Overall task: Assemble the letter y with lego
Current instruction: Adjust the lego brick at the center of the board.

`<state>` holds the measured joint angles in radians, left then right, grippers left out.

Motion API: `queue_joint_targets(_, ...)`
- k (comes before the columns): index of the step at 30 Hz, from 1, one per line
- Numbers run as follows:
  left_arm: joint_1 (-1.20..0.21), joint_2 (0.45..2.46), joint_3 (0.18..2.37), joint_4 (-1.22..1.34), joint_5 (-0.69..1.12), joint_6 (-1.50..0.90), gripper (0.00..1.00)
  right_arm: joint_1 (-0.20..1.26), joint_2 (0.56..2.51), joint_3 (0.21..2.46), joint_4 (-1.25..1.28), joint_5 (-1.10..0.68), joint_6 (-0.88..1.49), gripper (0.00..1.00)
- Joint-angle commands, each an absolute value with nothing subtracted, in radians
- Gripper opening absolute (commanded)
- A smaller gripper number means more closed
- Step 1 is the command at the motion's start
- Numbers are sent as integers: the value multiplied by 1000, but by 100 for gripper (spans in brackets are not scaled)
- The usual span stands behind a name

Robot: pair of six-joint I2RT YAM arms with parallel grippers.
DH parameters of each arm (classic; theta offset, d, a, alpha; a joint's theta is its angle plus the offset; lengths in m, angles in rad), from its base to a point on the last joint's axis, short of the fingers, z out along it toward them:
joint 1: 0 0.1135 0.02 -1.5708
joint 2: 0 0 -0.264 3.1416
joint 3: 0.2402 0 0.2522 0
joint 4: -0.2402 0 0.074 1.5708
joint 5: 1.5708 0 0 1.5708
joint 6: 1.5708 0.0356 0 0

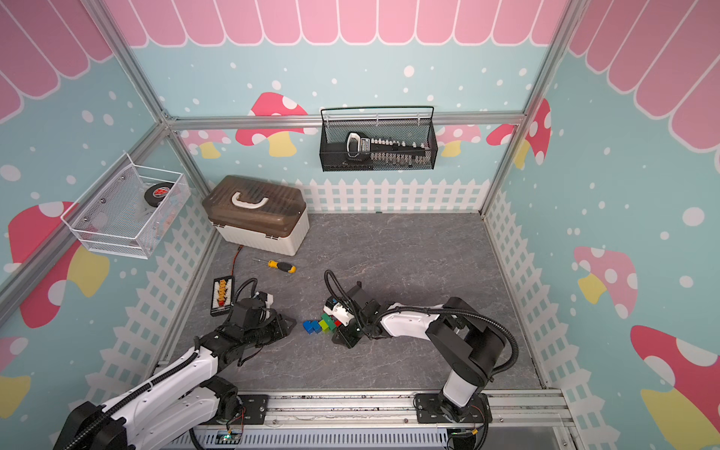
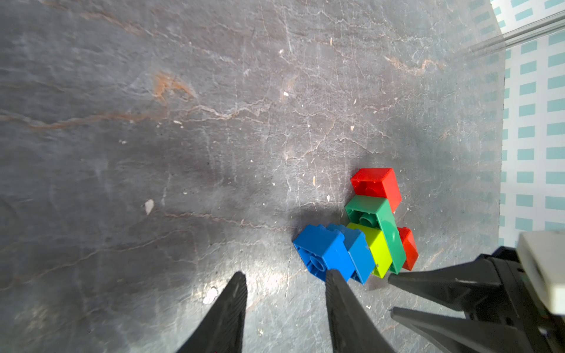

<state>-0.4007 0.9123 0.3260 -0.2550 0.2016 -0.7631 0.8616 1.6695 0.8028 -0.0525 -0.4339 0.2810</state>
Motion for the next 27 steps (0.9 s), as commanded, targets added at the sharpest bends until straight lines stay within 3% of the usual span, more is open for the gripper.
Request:
queue_joint_targets(1,-403,900,344,-275,186,-779,44,849,1687,841,-65,-400,258,27)
queue_joint_targets(27,-403,911,363,-281,170,-783,45,769,1740,944,-128,-376,181,29)
